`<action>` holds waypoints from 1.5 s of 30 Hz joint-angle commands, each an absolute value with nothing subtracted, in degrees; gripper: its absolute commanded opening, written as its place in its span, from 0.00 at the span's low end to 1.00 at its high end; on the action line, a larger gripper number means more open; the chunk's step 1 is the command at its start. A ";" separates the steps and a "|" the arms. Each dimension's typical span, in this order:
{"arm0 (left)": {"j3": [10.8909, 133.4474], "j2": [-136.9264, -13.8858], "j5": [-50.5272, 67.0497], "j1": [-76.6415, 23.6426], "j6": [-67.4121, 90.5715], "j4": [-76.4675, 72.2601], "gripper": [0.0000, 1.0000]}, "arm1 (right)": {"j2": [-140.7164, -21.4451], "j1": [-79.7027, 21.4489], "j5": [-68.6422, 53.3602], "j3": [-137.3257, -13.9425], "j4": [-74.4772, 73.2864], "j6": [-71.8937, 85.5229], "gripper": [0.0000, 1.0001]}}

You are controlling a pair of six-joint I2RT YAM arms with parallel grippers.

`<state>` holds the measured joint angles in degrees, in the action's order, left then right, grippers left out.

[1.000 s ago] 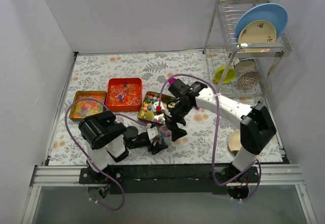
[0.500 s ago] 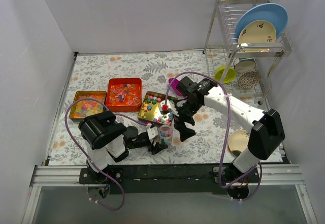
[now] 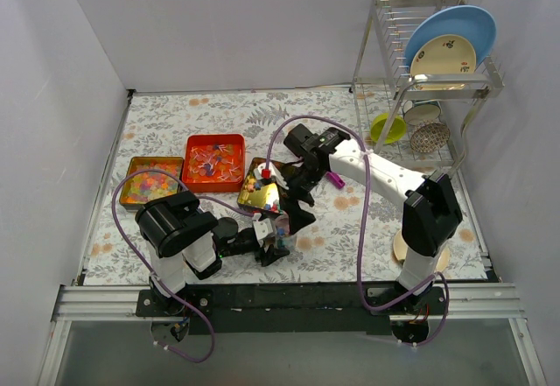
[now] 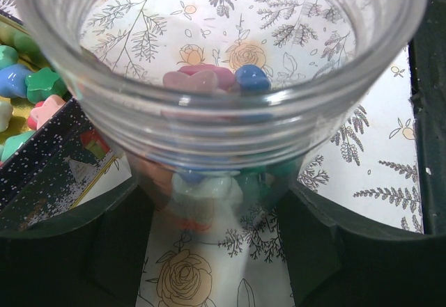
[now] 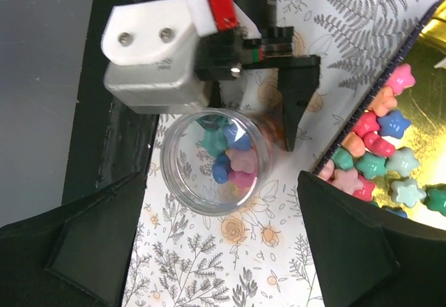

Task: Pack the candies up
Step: Screw the bottle lid onto the packing bottle.

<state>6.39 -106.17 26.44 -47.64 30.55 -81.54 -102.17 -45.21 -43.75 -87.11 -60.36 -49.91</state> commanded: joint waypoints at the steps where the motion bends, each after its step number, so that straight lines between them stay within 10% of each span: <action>1: 3.60 -111.09 20.30 -47.02 34.01 -101.51 0.00 | -100.55 -46.14 -46.76 -88.16 -63.10 -51.50 0.98; 21: 4.39 -111.71 18.98 -46.49 34.80 -100.37 0.00 | -87.72 -46.23 -43.33 -73.48 -69.60 -55.19 0.96; 45: 5.18 -110.21 21.89 -46.49 34.36 -96.15 0.00 | -102.39 -47.90 -43.42 -90.71 -65.04 -53.17 0.94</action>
<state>7.55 -106.61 26.28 -46.98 31.35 -81.47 -103.46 -47.46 -41.45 -90.19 -63.86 -52.53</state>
